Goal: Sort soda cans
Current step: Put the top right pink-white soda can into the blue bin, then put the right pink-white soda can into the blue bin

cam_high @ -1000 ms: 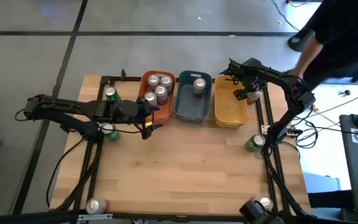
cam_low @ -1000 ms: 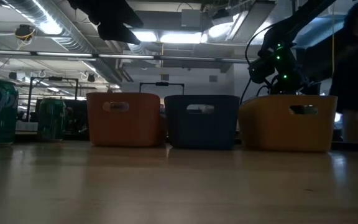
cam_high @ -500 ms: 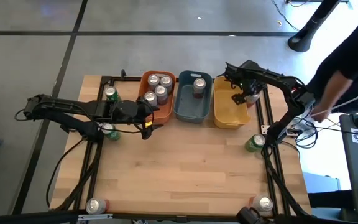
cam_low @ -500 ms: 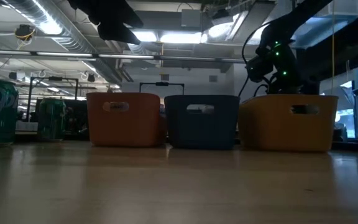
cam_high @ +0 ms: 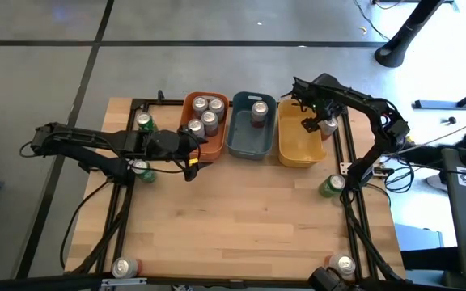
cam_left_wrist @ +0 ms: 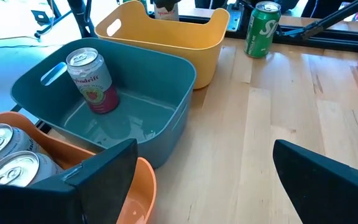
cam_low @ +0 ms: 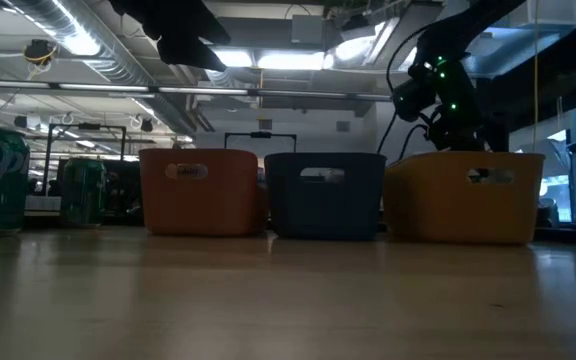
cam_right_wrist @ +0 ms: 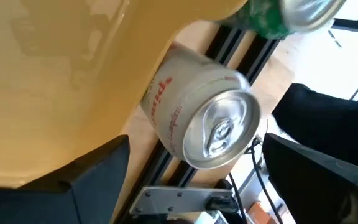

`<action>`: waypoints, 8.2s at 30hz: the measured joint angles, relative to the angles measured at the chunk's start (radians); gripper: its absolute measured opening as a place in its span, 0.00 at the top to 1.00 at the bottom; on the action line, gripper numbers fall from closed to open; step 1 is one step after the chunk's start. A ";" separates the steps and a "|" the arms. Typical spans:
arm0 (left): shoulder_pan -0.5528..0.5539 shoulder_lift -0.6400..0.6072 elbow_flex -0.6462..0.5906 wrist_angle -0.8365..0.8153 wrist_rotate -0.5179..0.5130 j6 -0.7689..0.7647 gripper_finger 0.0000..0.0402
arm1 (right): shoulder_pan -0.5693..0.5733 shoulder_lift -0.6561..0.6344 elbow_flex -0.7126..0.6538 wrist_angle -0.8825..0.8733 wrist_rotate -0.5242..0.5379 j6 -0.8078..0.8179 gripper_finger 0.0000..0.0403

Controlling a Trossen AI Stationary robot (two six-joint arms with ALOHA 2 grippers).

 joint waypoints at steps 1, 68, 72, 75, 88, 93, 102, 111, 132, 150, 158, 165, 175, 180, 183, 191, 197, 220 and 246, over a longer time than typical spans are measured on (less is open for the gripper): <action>0.000 0.000 0.000 0.000 0.000 0.000 0.10 | -0.003 0.000 0.001 0.003 0.002 0.002 0.09; 0.000 0.000 0.000 -0.001 0.000 0.026 0.10 | -0.091 -0.157 0.241 -0.083 -0.054 -0.054 0.28; 0.000 0.000 0.000 -0.001 0.000 0.026 0.10 | -0.064 -0.157 0.317 -0.080 -0.045 -0.055 0.28; 0.000 0.000 0.000 -0.001 0.000 0.027 0.10 | -0.022 -0.157 0.356 -0.042 -0.052 -0.055 0.28; 0.000 0.000 0.000 -0.004 0.000 0.015 0.10 | 0.297 -0.113 0.369 0.422 -0.107 -0.151 0.28; 0.000 0.000 0.000 -0.012 0.000 -0.009 0.10 | 0.386 -0.041 0.369 0.538 -0.114 -0.243 0.28; 0.000 0.000 0.000 -0.031 0.000 -0.035 0.10 | 0.439 0.113 0.369 0.559 -0.120 -0.359 0.28; 0.000 0.000 0.000 -0.030 0.000 -0.052 0.10 | 0.424 0.233 0.369 0.461 -0.086 -0.404 0.28; 0.000 0.000 0.000 -0.031 0.000 -0.047 0.10 | 0.425 0.332 0.370 0.412 -0.071 -0.431 0.19; 0.000 0.000 0.000 -0.049 0.000 -0.055 0.10 | 0.429 0.336 0.438 0.341 -0.082 -0.430 0.06; 0.000 0.000 0.000 -0.050 0.000 -0.049 0.10 | 0.504 0.282 0.555 0.246 -0.090 -0.365 0.06; 0.000 0.000 0.000 -0.056 0.000 -0.053 0.10 | 0.634 0.198 0.556 0.154 -0.094 -0.297 0.06; -0.001 0.000 0.000 -0.056 0.000 -0.061 0.10 | 0.871 0.043 0.439 0.023 -0.214 -0.122 0.06; -0.001 0.000 0.000 -0.057 0.000 -0.056 0.10 | 1.004 -0.060 0.303 0.029 -0.227 0.025 0.06; -0.001 0.000 0.000 -0.056 0.000 -0.042 0.10 | 1.089 -0.099 0.220 0.033 -0.227 0.139 0.06; 0.000 0.000 0.000 -0.043 0.000 -0.016 0.10 | 1.310 -0.132 0.120 0.035 -0.328 0.455 0.06; 0.000 0.000 0.000 -0.033 0.000 0.006 0.10 | 1.451 -0.132 0.115 0.039 -0.473 0.677 0.06; 0.001 0.065 0.000 0.004 0.000 0.001 0.10 | 1.789 -0.089 0.114 0.258 -0.545 1.231 0.06; -0.008 0.116 0.000 0.004 0.000 0.016 0.10 | 1.984 0.027 0.115 0.256 -0.451 1.275 0.06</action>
